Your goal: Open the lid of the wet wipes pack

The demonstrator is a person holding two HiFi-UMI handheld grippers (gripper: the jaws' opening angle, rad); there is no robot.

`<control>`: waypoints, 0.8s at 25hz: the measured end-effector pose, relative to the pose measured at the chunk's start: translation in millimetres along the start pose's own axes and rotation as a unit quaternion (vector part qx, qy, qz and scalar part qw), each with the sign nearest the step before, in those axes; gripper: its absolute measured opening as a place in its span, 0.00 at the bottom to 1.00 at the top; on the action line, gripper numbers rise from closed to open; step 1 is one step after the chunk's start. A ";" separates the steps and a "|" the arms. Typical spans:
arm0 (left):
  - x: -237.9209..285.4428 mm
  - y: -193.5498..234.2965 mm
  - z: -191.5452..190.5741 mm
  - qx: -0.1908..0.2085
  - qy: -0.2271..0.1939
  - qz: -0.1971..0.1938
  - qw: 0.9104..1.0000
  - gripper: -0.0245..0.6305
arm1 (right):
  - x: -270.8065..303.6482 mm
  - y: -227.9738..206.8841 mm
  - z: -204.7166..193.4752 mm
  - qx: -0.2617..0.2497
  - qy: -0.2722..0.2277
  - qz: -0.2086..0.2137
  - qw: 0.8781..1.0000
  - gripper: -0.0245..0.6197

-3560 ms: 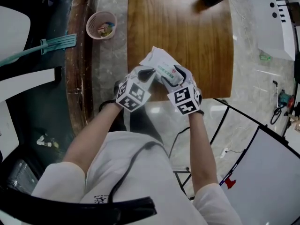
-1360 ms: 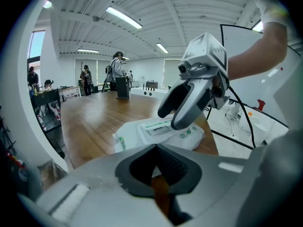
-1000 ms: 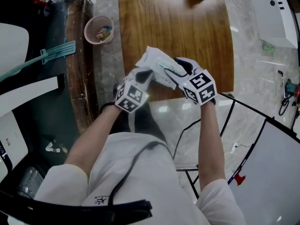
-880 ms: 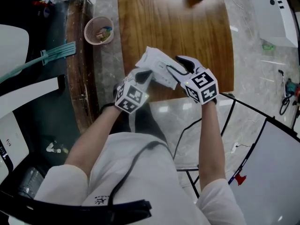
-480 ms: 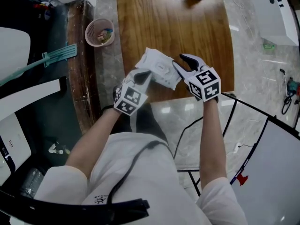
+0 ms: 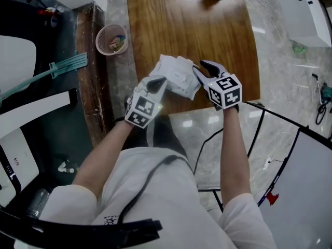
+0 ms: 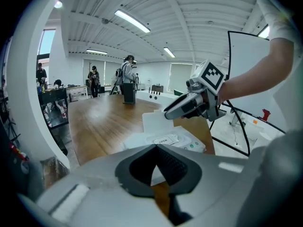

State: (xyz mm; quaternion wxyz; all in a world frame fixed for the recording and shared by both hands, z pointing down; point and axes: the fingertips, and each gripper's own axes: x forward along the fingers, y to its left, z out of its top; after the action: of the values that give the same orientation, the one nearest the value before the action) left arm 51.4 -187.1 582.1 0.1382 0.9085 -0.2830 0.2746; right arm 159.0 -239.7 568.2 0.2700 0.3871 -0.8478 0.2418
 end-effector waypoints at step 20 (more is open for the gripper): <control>-7.7 13.2 23.2 0.029 -0.005 0.019 0.999 0.05 | 11.7 -15.1 -19.1 0.054 -0.003 -0.030 0.998 0.26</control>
State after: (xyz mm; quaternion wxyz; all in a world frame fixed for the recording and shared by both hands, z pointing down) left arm 48.0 -203.7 560.1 0.1051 0.9080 -0.2927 0.2807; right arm 169.6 -242.9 593.0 0.2534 0.4268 -0.8226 0.2776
